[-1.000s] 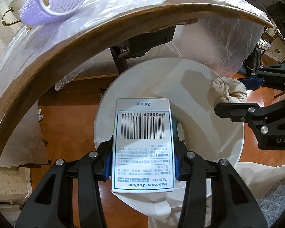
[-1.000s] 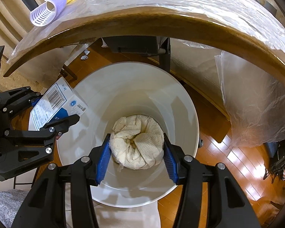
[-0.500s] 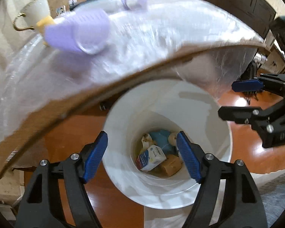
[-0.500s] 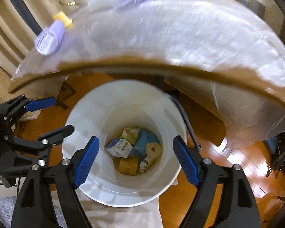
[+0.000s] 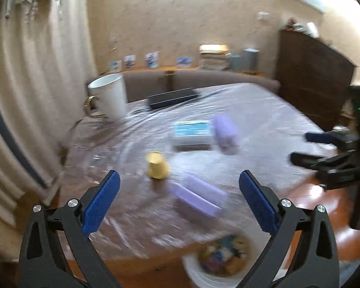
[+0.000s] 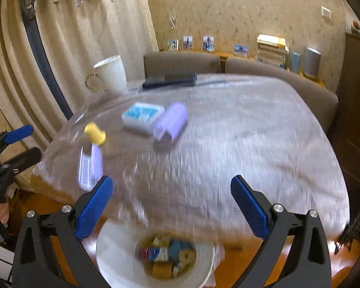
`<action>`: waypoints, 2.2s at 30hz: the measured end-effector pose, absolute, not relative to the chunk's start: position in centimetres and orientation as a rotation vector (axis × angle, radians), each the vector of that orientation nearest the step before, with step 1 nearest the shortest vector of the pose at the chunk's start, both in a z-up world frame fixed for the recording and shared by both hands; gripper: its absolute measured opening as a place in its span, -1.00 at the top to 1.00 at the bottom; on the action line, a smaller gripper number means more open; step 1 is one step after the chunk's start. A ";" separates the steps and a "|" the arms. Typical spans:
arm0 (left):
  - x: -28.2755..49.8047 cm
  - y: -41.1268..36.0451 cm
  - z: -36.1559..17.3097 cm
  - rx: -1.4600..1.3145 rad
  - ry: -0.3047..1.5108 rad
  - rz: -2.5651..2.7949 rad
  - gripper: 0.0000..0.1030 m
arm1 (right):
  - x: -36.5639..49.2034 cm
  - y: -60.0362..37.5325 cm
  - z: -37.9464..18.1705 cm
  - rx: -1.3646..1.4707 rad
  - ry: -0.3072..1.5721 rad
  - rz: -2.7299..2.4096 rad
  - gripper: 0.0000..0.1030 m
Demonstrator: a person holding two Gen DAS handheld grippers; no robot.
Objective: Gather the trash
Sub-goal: 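Move both tools back over the table, then grasp the yellow cup with the left tool while the right tool grasps a purple hair roller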
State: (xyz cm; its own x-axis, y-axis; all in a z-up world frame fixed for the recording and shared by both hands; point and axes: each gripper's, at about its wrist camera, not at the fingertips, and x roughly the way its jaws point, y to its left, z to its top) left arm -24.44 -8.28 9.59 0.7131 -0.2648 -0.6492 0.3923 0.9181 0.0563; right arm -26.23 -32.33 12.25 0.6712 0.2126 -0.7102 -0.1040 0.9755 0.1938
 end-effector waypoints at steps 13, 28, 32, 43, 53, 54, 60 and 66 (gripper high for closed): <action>-16.0 -6.8 3.7 0.139 0.862 -0.314 -0.76 | -16.2 -29.8 8.5 0.173 0.927 0.166 -0.64; -14.2 -8.1 2.0 0.203 0.912 -0.364 0.20 | -12.7 -28.3 6.4 0.139 0.976 0.121 -0.44; -14.0 -8.2 2.0 0.212 0.910 -0.375 0.21 | -12.4 -28.1 6.1 0.124 0.988 0.124 -0.01; -13.4 -8.2 2.1 0.226 0.903 -0.391 0.37 | -13.5 -29.3 6.7 0.159 0.956 0.139 0.14; -13.7 -6.6 2.7 0.155 0.904 -0.381 0.37 | -15.7 -31.4 7.4 0.277 0.950 0.194 0.16; -13.7 -6.5 2.8 0.151 0.904 -0.382 0.37 | -15.9 -31.6 7.4 0.284 0.949 0.195 0.16; -14.4 -6.5 3.1 0.145 0.897 -0.387 0.37 | -17.0 -32.0 7.6 0.284 0.945 0.198 0.17; -14.9 -6.5 3.8 0.126 0.882 -0.383 0.37 | -17.8 -32.4 8.1 0.321 0.922 0.219 0.18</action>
